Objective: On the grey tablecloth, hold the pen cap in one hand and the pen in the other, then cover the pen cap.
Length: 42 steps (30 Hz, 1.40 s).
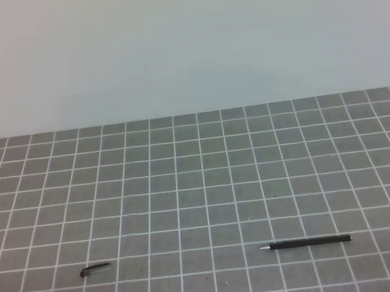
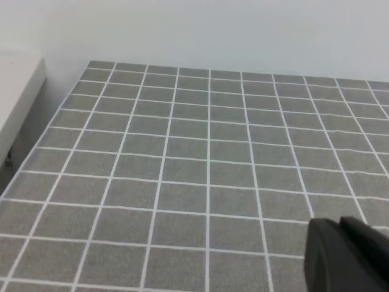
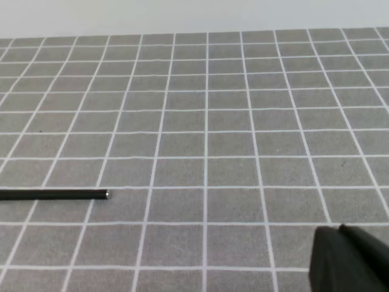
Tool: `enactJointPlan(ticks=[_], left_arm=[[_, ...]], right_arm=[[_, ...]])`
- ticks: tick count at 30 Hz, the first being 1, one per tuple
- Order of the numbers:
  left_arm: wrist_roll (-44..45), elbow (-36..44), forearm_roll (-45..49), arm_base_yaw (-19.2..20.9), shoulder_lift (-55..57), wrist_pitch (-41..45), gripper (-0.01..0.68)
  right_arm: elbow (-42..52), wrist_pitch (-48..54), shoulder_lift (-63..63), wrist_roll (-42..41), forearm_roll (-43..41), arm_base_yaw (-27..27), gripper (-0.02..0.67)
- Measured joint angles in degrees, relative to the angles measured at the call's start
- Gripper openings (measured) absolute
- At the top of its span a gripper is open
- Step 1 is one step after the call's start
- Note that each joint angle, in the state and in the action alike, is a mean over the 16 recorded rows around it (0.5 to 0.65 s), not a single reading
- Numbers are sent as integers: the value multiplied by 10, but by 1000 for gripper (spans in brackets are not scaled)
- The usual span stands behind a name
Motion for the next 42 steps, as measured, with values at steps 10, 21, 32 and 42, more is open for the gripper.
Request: enactJointPlan(ticks=[10,21,32,42], left_arm=[[0,0,6,0,0,-54,0],[0,0,14,0,0,-331,0],[2,0,16,0,0,-595,0],[-1,0,15,0,0,-656,0]], right_arm=[[-8,-13,5,0,0,0,-1],[-13,-212,9,0,2,0,-4],[-13,-437,9,0,3,0,-4],[-10,-476,8,-2,9,0,-2]])
